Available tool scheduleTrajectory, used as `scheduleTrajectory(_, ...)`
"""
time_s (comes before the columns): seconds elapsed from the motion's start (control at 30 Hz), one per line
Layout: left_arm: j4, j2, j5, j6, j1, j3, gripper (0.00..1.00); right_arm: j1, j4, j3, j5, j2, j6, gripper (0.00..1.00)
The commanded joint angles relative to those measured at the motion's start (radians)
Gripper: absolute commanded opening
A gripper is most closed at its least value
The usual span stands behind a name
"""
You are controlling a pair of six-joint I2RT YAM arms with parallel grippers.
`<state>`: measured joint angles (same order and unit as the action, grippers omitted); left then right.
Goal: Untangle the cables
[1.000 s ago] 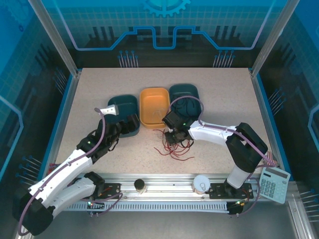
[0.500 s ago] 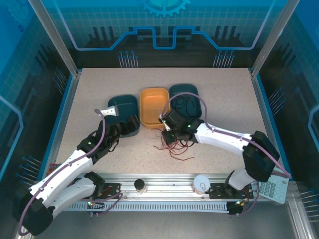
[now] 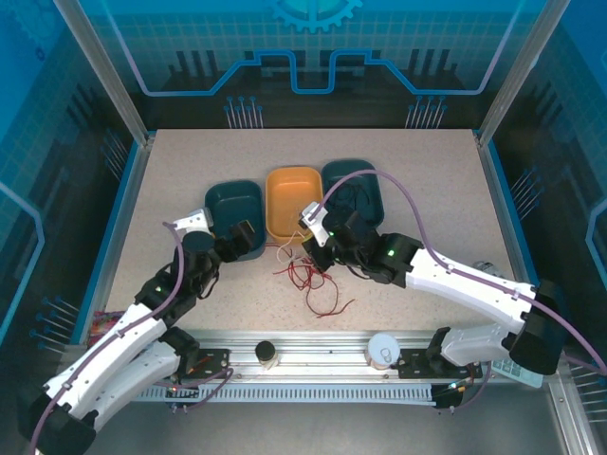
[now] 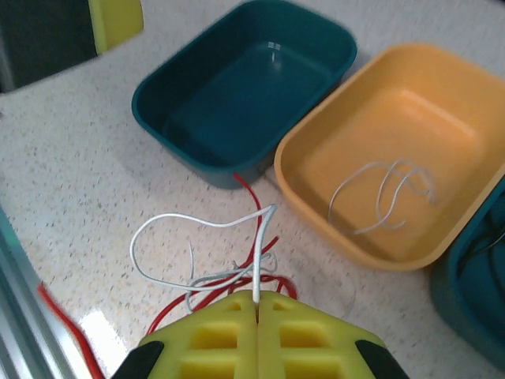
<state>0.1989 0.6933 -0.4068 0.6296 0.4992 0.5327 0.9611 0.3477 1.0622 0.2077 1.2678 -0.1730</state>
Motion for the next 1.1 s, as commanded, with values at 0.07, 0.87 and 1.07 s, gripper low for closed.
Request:
scheduleTrajectory(0.07, -0.057, 0.003, 0.046, -0.013, -0.003, -0.017, 0.99, 0.002, -0.05, 0.019, 0.093, 0.014, 0.065, 0.03)
scheduleTrajectory(0.87, -0.184, 0.458, 0.547, -0.305, 0.158, 0.241, 0.88, -0.205, -0.183, -0.196, -0.218, -0.126, -0.065, 0.04)
scheduleTrajectory(1.07, -0.146, 0.573, 0.451, -0.31, 0.186, 0.291, 0.77, -0.216, -0.192, -0.221, -0.241, -0.137, -0.075, 0.05)
